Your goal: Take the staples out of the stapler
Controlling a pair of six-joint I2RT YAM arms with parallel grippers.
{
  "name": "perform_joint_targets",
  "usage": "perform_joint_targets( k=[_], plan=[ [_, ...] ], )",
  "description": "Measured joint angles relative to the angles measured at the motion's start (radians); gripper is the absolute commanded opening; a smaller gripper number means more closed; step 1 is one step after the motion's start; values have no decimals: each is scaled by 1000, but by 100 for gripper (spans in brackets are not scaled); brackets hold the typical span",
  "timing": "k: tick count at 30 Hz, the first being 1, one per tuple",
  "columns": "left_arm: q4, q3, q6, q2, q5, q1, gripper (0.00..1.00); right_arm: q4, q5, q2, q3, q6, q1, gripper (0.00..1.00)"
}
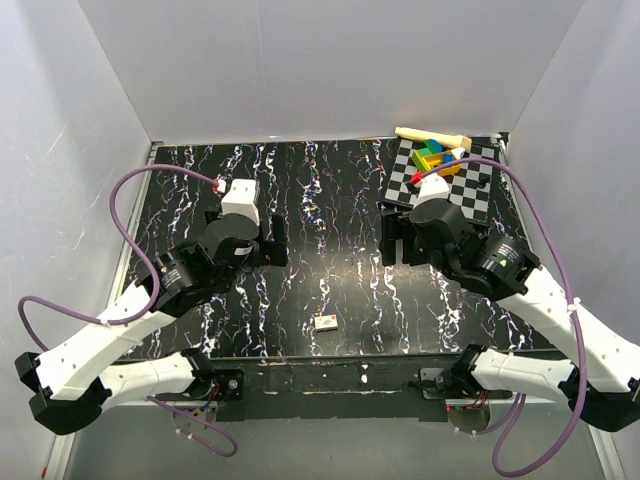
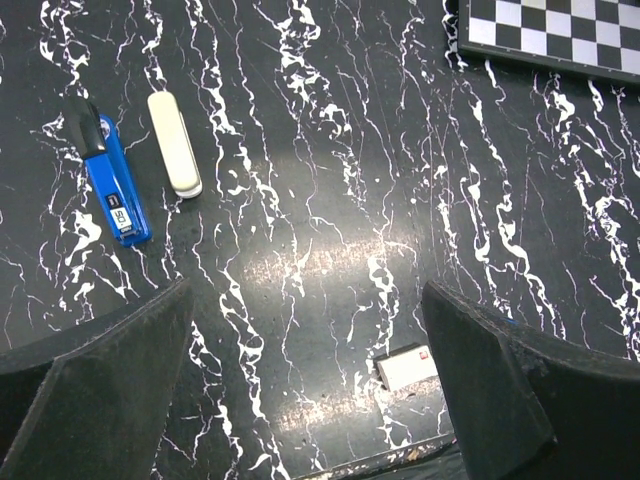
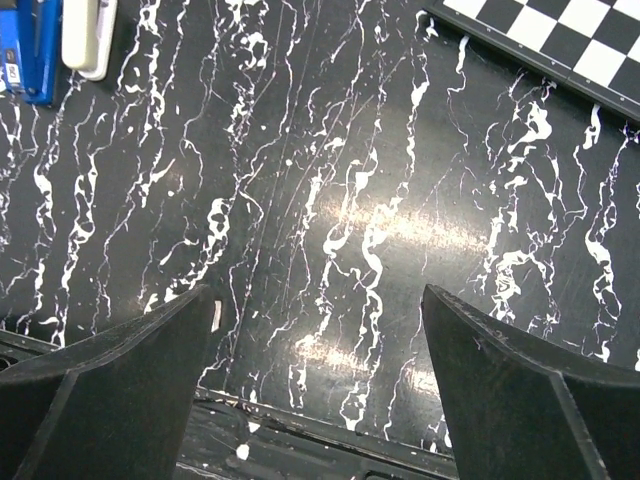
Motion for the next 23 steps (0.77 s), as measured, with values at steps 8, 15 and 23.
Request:
perform_joint_targets(
  k=[8, 15, 23],
  plan=[
    [37, 0, 37, -30, -12, 0, 98, -16, 21, 14, 0, 1, 0, 93],
    [45, 0, 51, -58, -29, 0, 98, -14, 33, 8, 0, -5, 0, 93],
    [49, 0, 53, -82, -34, 0, 98, -6, 40, -2, 2, -39, 0, 94]
  ],
)
